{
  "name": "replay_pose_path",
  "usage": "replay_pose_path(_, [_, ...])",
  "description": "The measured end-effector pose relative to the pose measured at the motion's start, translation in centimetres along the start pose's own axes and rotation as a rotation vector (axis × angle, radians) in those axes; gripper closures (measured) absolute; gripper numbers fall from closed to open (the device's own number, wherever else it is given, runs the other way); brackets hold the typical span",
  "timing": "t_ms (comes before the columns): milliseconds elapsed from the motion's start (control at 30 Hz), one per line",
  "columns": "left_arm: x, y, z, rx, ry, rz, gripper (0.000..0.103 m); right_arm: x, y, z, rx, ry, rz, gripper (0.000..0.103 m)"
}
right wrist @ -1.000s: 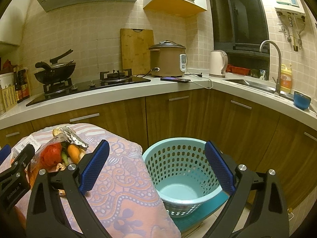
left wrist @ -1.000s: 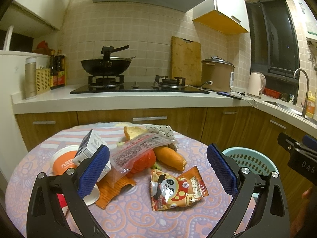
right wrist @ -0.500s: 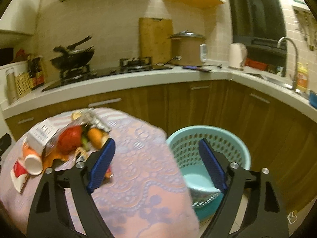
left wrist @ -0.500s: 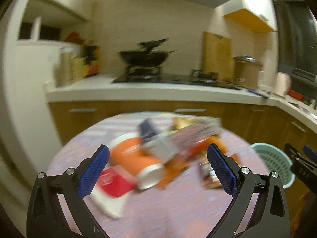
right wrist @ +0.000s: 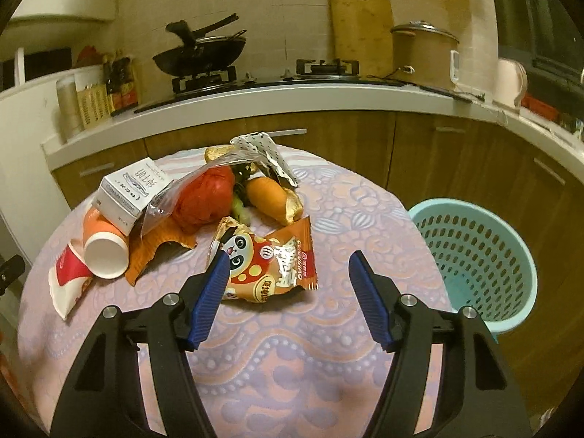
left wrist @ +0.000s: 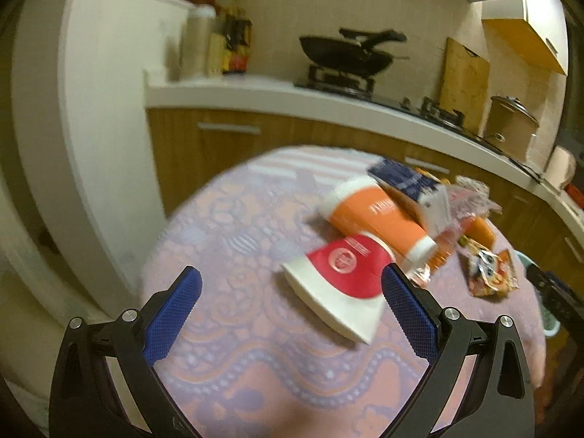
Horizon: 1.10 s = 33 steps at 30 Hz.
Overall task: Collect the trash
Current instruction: 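Move the left gripper to the red-and-white paper cup and grasp it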
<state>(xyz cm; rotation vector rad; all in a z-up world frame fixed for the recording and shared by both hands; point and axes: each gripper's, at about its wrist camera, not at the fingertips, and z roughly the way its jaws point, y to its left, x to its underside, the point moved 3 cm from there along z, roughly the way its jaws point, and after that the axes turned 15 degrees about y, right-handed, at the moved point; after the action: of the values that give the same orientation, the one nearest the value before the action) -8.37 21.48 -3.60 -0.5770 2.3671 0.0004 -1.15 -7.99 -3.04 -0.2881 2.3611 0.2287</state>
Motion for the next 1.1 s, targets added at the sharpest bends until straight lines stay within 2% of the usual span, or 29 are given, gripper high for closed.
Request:
replay_pose_path(67, [0.3, -1.0, 0.8, 0.014, 0.020, 0.040, 0.008, 0.1, 0.2, 0.0, -0.003, -0.001, -0.007, 0.039])
replay_pose_path(167, [0.8, -2.2, 2.4, -0.025, 0.095, 0.095, 0.008, 0.2, 0.1, 0.3, -0.002, 0.009, -0.006, 0.039])
replay_pose_path(333, [1.4, -2.6, 3.5, 0.010, 0.140, 0.085, 0.010, 0.2, 0.1, 0.3, 0.005, 0.006, -0.019, 0.039])
replay_pose_path(600, [2.4, -5.0, 3.0, 0.166, 0.164, 0.113, 0.011, 0.3, 0.2, 0.0, 0.008, -0.005, -0.026, 0.039])
replay_pose_path(733, [3.2, -6.5, 2.2, 0.277, 0.174, 0.145, 0.011, 0.3, 0.1, -0.1, 0.007, -0.007, -0.015, 0.039])
replay_pose_path(933, [2.9, -5.5, 0.8, 0.272, 0.137, 0.146, 0.011, 0.4, 0.2, -0.1, 0.014, -0.012, -0.023, 0.039])
replay_pose_path(1033, [1.6, -3.8, 0.7, 0.207, 0.105, 0.133, 0.011, 0.4, 0.3, -0.1, 0.015, -0.013, -0.028, 0.039])
replay_pose_path(1100, [0.5, -3.0, 1.2, 0.176, 0.097, 0.166, 0.008, 0.4, 0.2, -0.1, 0.014, -0.012, -0.025, 0.039])
